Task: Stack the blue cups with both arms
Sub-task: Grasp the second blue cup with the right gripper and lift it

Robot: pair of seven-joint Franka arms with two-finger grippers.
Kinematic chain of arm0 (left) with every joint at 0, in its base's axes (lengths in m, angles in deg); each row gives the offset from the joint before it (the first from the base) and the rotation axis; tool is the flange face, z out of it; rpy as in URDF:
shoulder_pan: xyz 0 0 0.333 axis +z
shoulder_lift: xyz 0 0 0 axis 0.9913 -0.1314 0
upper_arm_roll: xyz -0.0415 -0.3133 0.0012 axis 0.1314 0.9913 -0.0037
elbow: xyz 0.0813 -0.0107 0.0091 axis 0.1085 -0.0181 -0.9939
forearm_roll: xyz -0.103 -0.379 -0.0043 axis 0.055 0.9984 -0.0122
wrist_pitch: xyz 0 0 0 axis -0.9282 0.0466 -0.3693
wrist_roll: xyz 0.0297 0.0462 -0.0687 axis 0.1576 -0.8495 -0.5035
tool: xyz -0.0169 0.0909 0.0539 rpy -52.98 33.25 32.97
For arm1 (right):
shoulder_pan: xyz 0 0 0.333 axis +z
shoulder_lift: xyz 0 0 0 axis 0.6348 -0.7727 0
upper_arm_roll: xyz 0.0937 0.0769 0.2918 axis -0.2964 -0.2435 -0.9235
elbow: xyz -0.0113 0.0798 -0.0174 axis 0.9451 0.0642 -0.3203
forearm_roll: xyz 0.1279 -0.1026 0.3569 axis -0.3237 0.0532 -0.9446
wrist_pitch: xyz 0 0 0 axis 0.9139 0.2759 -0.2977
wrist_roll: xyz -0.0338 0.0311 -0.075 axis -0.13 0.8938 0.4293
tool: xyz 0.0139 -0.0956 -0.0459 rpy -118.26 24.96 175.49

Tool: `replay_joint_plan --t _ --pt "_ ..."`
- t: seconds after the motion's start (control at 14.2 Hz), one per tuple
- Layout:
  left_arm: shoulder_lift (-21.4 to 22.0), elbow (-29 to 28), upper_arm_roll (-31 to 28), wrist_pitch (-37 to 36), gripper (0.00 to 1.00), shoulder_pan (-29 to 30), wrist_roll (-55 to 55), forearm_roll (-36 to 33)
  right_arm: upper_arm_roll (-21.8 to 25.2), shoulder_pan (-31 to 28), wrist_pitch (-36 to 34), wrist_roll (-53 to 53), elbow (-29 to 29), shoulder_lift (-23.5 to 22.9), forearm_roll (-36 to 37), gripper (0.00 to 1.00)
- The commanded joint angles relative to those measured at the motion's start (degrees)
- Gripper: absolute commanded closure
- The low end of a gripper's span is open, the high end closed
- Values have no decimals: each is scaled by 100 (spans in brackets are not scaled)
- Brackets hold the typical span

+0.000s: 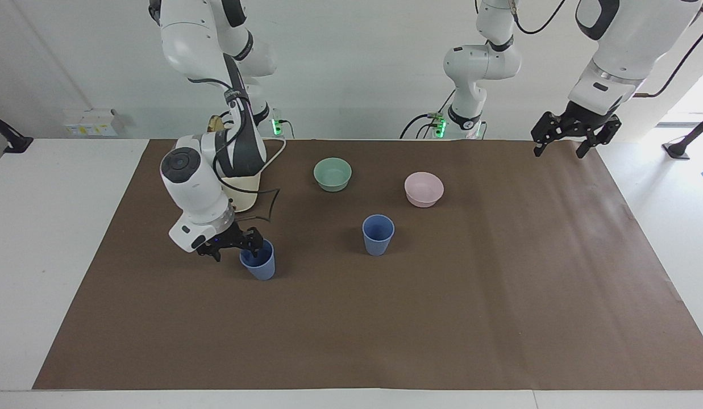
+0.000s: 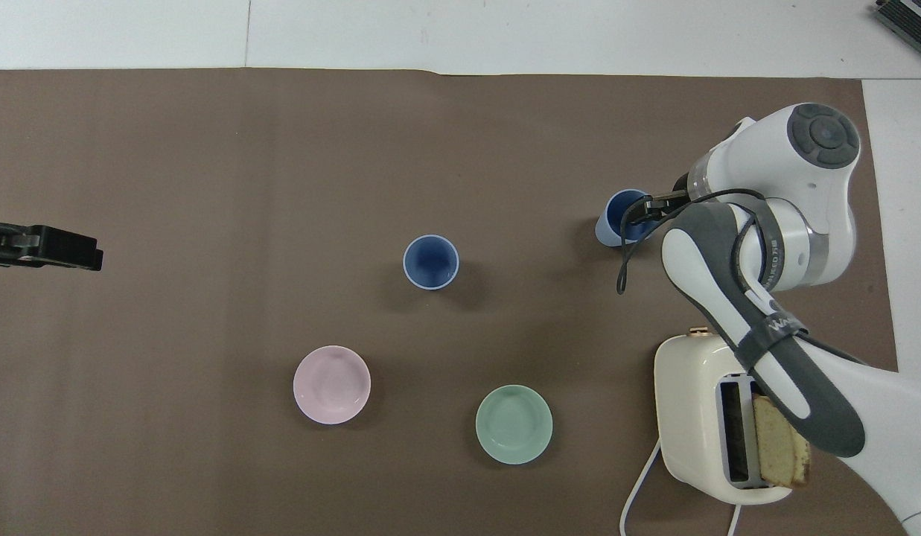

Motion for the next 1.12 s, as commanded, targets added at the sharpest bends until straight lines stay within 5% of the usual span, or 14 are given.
replay_joint_plan --t 0.0,0.07,0.14,0.7,1.05 --pt "-58 453 11 -523 0 -12 -61 -79 -30 -7 75 -106 -28 12 18 74" --pt "-32 436 11 -489 0 -12 -52 -44 -30 -7 75 -106 -19 12 18 92" --pt "81 384 -24 -472 0 -3 0 -26 -30 -7 75 -97 -19 12 18 100" --pt "126 401 11 -620 0 -29 344 115 -48 212 -188 -254 384 21 -17 100" --pt "188 331 -16 -630 0 -20 300 132 -83 563 -1407 -1035 1279 118 -35 100"
